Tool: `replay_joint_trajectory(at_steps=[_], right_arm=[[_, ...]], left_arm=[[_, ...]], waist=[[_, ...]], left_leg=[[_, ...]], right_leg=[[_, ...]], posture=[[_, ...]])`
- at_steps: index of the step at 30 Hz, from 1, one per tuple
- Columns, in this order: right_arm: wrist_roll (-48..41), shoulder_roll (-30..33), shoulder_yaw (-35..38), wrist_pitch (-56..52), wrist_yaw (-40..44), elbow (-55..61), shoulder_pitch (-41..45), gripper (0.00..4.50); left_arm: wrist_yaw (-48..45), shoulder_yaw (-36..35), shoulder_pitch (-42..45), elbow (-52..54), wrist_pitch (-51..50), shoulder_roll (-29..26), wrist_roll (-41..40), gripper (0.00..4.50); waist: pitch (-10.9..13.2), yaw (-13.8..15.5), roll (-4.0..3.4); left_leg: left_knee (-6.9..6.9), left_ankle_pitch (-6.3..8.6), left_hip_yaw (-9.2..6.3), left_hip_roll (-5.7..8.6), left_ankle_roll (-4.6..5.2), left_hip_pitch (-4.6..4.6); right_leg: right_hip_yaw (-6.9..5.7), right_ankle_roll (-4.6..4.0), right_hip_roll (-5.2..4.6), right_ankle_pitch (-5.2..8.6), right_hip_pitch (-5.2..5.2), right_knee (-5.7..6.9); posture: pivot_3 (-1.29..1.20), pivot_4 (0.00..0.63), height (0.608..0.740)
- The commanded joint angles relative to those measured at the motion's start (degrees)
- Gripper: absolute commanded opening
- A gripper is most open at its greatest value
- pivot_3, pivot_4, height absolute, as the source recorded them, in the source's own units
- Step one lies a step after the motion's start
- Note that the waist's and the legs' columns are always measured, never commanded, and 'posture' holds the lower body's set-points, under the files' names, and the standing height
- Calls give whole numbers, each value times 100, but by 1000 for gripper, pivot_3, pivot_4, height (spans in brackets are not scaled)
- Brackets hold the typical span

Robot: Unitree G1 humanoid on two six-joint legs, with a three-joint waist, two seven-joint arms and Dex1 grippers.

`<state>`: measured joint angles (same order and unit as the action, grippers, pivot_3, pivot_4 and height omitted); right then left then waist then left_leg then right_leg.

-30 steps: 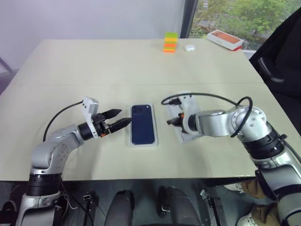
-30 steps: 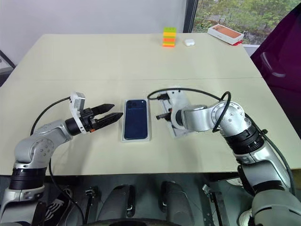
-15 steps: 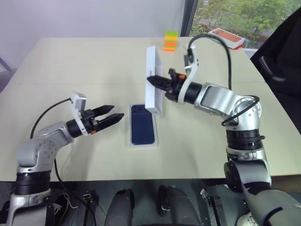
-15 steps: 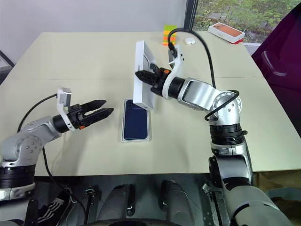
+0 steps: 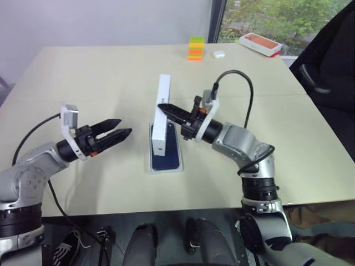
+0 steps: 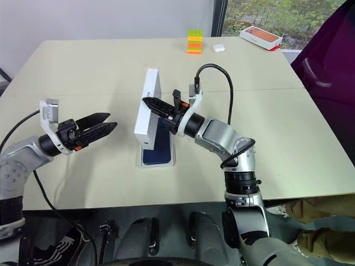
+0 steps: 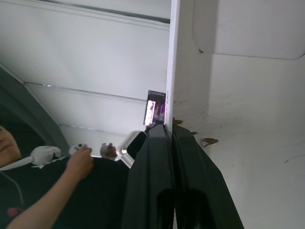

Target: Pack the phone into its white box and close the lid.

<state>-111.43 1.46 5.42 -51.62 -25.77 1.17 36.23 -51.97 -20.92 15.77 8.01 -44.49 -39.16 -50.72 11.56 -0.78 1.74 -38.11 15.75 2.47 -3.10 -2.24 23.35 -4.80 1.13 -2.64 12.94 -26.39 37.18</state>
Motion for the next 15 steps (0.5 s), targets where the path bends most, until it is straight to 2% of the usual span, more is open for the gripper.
replay_joint_trajectory(at_steps=[1,10,15], right_arm=[[-157,-323,-5,-10,128,281,-103,22],[-96,-450,-529,-226,873,-122,-471,22],[23,-493,-539,-188,1184,-472,-458,22]], left_arm=[[16,-108,-19,211,93,-25,-82,4500],[-165,-225,-224,302,151,-233,-73,4500],[-230,-339,-472,377,240,-309,-56,4500]], waist=[[0,-3,0],[0,-5,0],[0,-10,0]], left_leg=[[0,0,0,-1,0,0],[0,0,5,-1,0,-1],[0,0,5,-5,0,-5]], right_leg=[[0,0,1,0,0,0],[5,0,-1,0,0,1],[5,-1,4,-1,2,2]], posture=[[0,150,740],[0,150,740],[0,150,740]])
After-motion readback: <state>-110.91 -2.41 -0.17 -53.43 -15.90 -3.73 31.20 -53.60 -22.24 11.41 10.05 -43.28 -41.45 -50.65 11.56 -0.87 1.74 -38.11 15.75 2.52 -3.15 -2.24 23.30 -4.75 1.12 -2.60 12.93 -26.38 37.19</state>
